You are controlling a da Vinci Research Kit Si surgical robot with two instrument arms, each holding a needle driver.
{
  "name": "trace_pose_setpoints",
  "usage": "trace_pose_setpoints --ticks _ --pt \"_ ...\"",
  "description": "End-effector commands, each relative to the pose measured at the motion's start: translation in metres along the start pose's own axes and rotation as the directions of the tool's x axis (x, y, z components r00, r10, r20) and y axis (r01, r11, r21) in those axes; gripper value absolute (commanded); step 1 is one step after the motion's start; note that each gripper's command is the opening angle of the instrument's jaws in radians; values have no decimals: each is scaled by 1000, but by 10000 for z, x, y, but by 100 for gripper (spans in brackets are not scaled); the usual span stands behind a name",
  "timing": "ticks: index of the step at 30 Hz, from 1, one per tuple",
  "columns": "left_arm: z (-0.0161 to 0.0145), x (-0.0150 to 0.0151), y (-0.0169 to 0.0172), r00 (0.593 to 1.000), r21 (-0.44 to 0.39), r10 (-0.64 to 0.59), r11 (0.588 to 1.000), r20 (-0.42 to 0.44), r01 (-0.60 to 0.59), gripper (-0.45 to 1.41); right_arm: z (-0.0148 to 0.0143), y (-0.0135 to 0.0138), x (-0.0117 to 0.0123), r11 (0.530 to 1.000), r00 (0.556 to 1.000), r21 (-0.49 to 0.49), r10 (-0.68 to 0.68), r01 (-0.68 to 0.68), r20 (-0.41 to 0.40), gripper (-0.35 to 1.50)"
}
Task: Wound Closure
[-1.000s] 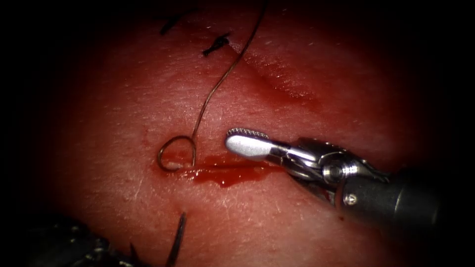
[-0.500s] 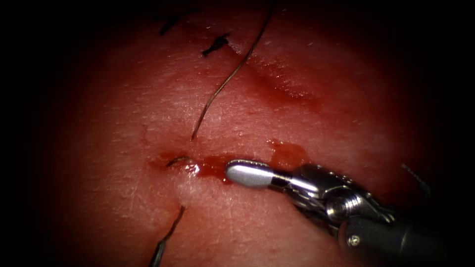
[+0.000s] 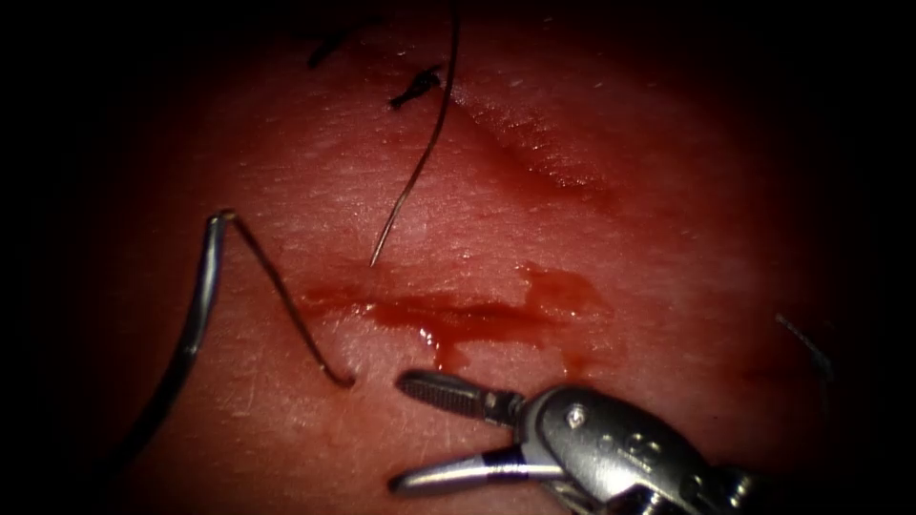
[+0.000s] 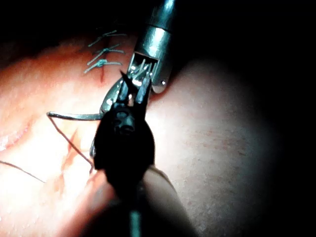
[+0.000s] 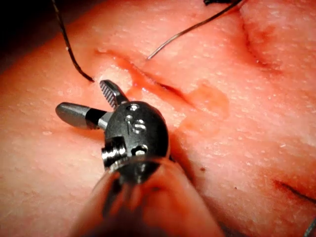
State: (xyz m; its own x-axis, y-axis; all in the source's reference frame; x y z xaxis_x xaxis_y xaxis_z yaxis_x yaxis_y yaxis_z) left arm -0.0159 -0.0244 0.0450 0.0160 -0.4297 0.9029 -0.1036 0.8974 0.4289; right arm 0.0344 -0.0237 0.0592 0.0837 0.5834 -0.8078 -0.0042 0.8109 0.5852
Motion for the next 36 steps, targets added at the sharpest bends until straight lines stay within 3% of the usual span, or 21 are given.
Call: trace_pose_setpoints --ticks 1,9,20,21,22,33,36 --pt "6 1 2 1000 -1 4 1000 0 -4 -45 20 1 -1 1000 1000 -3 -12 12 -4 110" --pt "2 -12 5 999 -19 31 999 7 -31 -45 53 10 -2 995 997 -69 -77 78 24 110" --pt "-16 -15 10 999 -50 38 998 -6 -38 -45 33 1 -1 991 993 -66 -110 113 44 113" --pt "-19 -14 10 999 -55 36 998 -10 -37 -45 24 -1 0 992 993 -60 -109 112 44 101" --pt "-20 -14 10 999 -58 35 998 -12 -36 -45 23 1 0 992 993 -67 -108 111 46 101" --pt "-17 -17 2 999 -69 34 997 -18 -35 -45 34 28 7 987 993 -120 -101 108 57 101" --pt "-14 -18 -1 999 -58 35 998 -11 -36 -45 48 30 6 985 993 -131 -103 110 57 111"
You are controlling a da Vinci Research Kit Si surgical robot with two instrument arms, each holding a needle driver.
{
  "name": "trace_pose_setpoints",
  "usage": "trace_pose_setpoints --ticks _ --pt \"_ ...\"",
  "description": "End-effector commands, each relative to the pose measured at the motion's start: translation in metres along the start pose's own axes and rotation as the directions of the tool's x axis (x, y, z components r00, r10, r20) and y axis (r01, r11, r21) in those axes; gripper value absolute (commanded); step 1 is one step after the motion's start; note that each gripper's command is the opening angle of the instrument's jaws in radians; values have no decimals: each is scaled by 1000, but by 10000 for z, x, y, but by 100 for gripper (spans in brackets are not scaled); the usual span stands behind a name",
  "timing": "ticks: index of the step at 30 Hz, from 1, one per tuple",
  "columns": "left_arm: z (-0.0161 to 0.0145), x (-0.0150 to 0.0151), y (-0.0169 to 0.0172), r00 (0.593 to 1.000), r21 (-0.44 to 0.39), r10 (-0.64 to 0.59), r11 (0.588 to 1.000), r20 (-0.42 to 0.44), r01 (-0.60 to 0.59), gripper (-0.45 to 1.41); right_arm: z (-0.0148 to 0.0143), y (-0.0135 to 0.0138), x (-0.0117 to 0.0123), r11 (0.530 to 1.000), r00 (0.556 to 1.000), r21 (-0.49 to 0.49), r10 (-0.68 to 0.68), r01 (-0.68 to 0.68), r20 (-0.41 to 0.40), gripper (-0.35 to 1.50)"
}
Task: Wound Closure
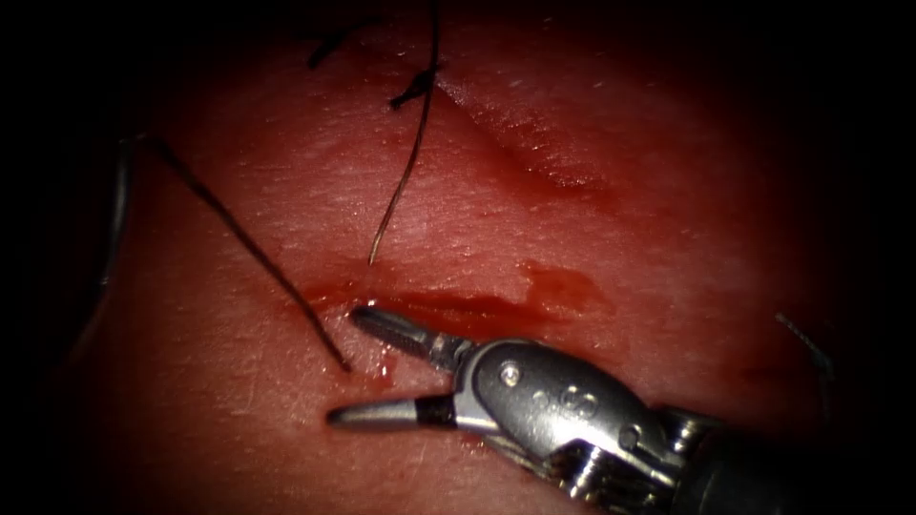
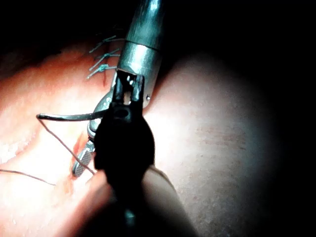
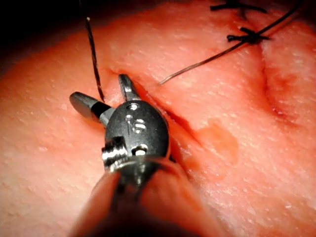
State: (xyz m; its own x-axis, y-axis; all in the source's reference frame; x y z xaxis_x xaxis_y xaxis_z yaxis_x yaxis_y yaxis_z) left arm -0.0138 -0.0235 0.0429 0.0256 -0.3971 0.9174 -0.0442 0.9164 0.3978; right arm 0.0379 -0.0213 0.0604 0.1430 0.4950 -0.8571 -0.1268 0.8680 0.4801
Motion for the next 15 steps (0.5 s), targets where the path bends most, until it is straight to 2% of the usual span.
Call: trace_pose_setpoints --ticks 1,3,4,5,6,7,8,9,12,15 --pt "9 4 1 1000 4 1 1000 3 -1 -45 19 0 -1 1000 1000 -2 -3 3 -2 113" --pt "10 3 0 1000 5 0 1000 5 0 -45 30 -4 -4 1000 1000 -8 -7 7 -2 113" --pt "9 2 0 1000 6 -1 1000 5 1 -45 36 -7 -10 1000 1000 -12 -13 13 2 105" --pt "9 2 1 1000 6 -1 1000 5 1 -45 36 -8 -12 1000 1000 -13 -28 28 3 83" --pt "9 2 1 1000 6 -1 1000 5 1 -45 36 -8 -12 1000 1000 -13 -28 28 3 83" --pt "8 2 1 1000 5 -1 1000 8 1 -45 35 -9 -16 999 999 -10 -31 31 9 39" --pt "8 2 1 1000 5 -1 1000 8 1 -45 31 -16 -23 999 996 13 -45 44 73 -35" --pt "8 2 1 1000 5 -1 1000 8 1 -45 31 -16 -23 999 996 13 -45 44 73 -35" --pt "8 3 4 1000 -3 -1 1000 24 1 -45 24 -24 -30 999 989 1 -45 45 141 -35" --pt "7 4 8 1000 -21 -3 1000 31 4 -45 15 -34 -30 997 981 -69 30 -17 193 -35"
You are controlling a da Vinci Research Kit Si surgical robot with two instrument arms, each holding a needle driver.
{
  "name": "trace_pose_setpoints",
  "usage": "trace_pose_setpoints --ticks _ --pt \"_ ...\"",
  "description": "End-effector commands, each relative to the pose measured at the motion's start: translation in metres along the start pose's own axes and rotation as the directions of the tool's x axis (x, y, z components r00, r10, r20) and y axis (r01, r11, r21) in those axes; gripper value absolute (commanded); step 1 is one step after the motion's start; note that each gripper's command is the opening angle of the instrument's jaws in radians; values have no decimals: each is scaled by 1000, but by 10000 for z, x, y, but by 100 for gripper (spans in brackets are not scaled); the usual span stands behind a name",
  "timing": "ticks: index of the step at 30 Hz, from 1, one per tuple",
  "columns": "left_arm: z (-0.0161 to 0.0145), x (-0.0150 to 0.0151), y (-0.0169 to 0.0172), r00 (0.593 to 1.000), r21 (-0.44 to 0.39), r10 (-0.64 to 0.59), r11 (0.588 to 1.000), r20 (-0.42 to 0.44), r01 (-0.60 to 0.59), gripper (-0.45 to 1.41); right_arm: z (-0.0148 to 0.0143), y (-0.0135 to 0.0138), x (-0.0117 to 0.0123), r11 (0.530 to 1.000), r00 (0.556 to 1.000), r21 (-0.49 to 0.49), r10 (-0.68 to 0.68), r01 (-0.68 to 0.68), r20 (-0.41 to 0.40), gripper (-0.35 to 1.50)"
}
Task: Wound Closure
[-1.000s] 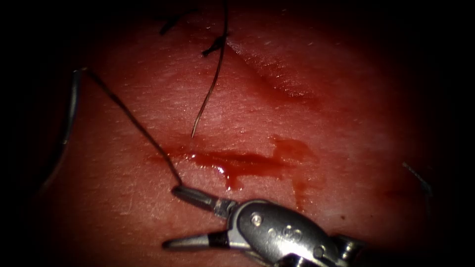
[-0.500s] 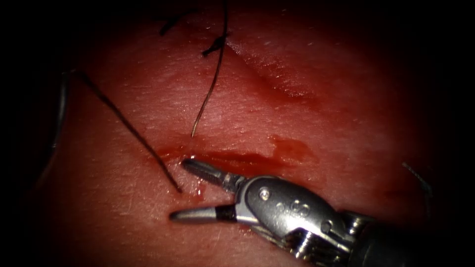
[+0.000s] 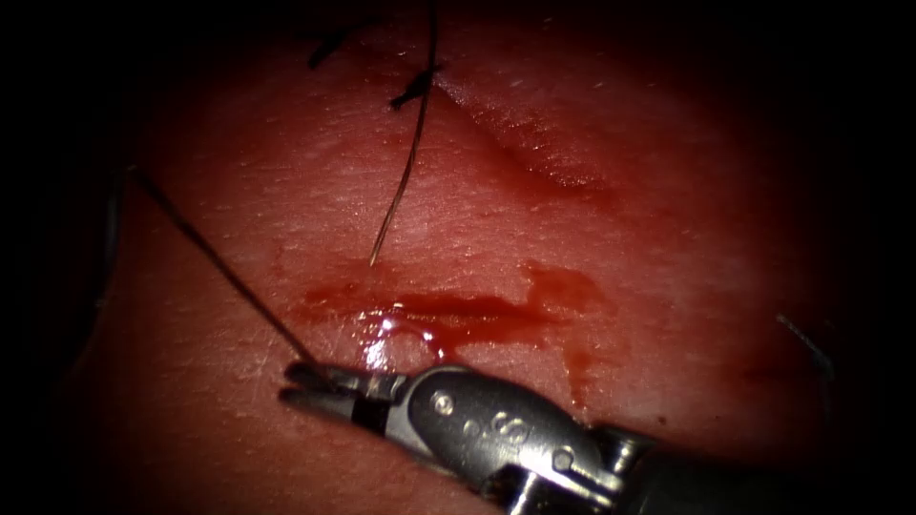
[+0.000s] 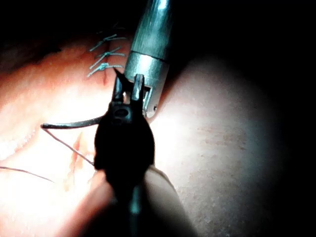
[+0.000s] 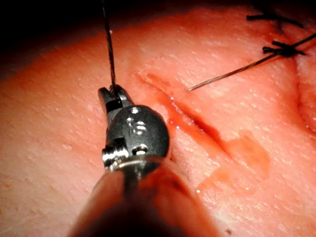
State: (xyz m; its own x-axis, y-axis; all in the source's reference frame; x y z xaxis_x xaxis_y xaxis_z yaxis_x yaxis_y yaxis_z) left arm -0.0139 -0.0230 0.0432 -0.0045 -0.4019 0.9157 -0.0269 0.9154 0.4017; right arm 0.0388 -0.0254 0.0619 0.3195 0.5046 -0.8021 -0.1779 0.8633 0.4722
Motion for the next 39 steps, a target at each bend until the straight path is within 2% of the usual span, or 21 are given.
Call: trace_pose_setpoints --ticks 1,5,6,8,9,11,14,15,20,22,23,24,25,26,31,39 --pt "5 4 5 1000 -24 -1 1000 -2 1 -45 -2 -16 6 998 996 -49 41 -37 79 -35" --pt "3 7 10 1000 -73 8 997 -24 -10 -45 -14 -41 25 995 993 -39 90 -87 77 -35" --pt "1 13 17 999 -114 11 993 -47 -16 -45 -21 -59 43 993 992 -15 114 -114 53 -35" --pt "1 16 20 998 -130 16 991 -58 -24 -45 -24 -67 52 993 992 -10 119 -118 49 -35" --pt "-1 26 27 996 -171 26 984 -87 -41 -45 -29 -84 72 992 991 7 129 -129 34 -35" --pt "-3 40 35 993 -205 33 977 -112 -55 -45 -32 -97 92 990 990 15 143 -143 8 -35" --pt "-5 51 41 991 -228 40 971 -130 -69 -45 -35 -105 105 988 988 27 153 -153 -12 -35" --pt "-7 64 48 988 -250 43 965 -146 -79 -45 -38 -111 114 986 986 38 161 -160 -38 -35" --pt "-11 82 59 984 -276 47 957 -169 -93 -45 -40 -110 122 987 983 29 162 -160 -91 -35" --pt "-14 90 65 982 -287 47 953 -182 -99 -45 -38 -94 121 1000 990 -15 20 -22 -140 26" --pt "-14 90 65 982 -287 47 953 -182 -99 -45 -38 -94 121 1000 990 -15 20 -22 -140 26" --pt "-15 92 66 982 -290 47 952 -184 -100 -45 -37 -89 120 999 988 -28 -20 16 -151 61" --pt "-18 95 70 981 -293 47 951 -191 -102 -45 -34 -76 116 993 983 -55 -113 106 -146 131" --pt "-20 96 71 980 -294 47 950 -192 -103 -45 -33 -70 115 990 981 -62 -135 127 -141 143" --pt "-38 99 79 975 -319 43 941 -217 -112 -45 -34 -51 101 978 972 -76 -203 195 -118 148" --pt "-66 104 92 967 -351 33 928 -254 -124 -45 -24 -39 79 958 959 -104 -275 267 -69 148"
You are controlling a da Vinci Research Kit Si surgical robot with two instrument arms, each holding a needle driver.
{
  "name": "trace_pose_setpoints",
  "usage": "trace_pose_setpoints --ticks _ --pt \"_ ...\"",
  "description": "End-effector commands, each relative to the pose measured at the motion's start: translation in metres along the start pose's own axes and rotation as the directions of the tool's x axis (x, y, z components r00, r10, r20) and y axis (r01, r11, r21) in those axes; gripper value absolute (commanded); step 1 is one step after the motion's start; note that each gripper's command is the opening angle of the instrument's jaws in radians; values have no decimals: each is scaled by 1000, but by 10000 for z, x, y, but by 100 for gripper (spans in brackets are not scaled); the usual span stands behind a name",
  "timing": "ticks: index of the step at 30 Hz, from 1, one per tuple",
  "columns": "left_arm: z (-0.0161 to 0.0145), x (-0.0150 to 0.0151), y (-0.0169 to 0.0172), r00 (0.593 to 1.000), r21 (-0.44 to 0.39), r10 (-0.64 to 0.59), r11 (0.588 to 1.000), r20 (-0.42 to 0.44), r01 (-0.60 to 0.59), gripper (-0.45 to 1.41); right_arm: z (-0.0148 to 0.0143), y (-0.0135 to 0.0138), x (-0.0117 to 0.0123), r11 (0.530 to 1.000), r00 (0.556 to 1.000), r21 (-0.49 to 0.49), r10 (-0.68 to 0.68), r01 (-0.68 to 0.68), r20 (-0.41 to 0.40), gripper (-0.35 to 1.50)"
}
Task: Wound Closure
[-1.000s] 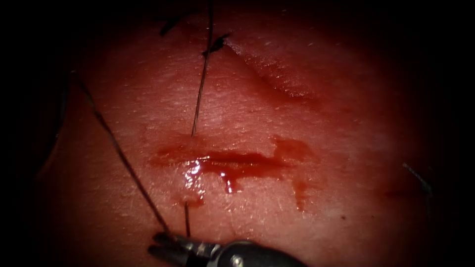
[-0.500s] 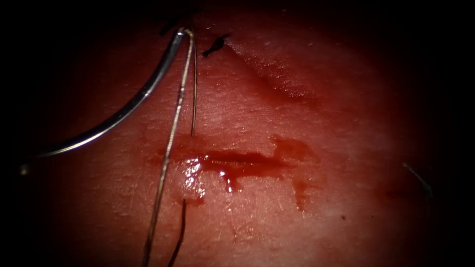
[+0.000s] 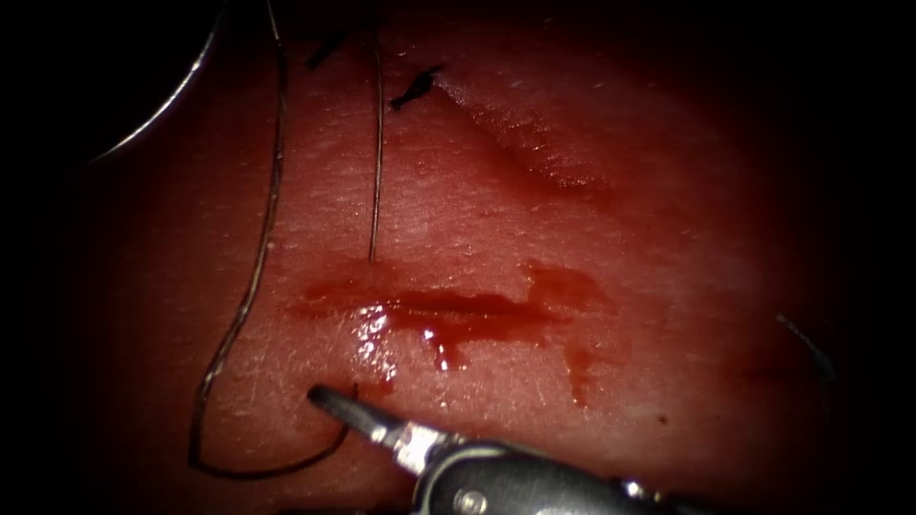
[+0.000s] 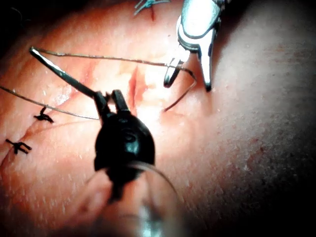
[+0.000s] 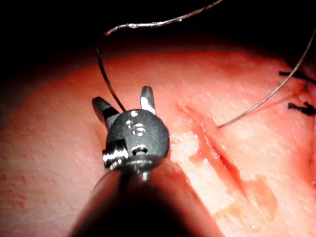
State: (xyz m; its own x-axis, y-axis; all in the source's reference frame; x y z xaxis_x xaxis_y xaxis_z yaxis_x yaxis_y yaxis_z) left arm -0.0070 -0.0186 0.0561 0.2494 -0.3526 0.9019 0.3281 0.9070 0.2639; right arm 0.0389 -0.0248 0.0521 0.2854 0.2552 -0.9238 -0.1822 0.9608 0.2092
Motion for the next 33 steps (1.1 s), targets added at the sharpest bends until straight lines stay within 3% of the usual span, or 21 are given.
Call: trace_pose_setpoints --ticks 1,7,9,10,12,14,21,27,33 --pt "6 4 1 1000 -4 0 1000 0 0 -45 13 -1 -8 1000 1000 3 -21 20 17 148" --pt "7 13 4 1000 -24 5 1000 -12 -5 -45 29 -6 -26 996 993 -26 -84 87 80 146" --pt "9 16 3 1000 -34 7 999 -17 -8 -45 32 -8 -33 990 987 -45 -129 134 98 133" --pt "10 17 3 1000 -33 8 999 -15 -8 -45 30 -11 -35 989 985 -52 -135 141 105 113" --pt "10 19 4 1000 -35 9 999 -17 -9 -45 24 -16 -36 983 979 -62 -167 175 121 46" --pt "10 20 6 1000 -37 9 999 -18 -10 -45 16 -17 -32 982 976 -66 -164 175 144 -35" --pt "13 35 11 1000 -50 19 999 -20 -20 -45 -9 -37 1 987 966 26 -159 157 202 -35" --pt "14 52 19 998 -75 36 996 -46 -40 -45 -19 -68 41 978 967 157 -167 138 192 -35" --pt "8 63 28 997 -93 35 995 -63 -41 -45 -21 -81 63 974 973 184 -164 133 165 -35"
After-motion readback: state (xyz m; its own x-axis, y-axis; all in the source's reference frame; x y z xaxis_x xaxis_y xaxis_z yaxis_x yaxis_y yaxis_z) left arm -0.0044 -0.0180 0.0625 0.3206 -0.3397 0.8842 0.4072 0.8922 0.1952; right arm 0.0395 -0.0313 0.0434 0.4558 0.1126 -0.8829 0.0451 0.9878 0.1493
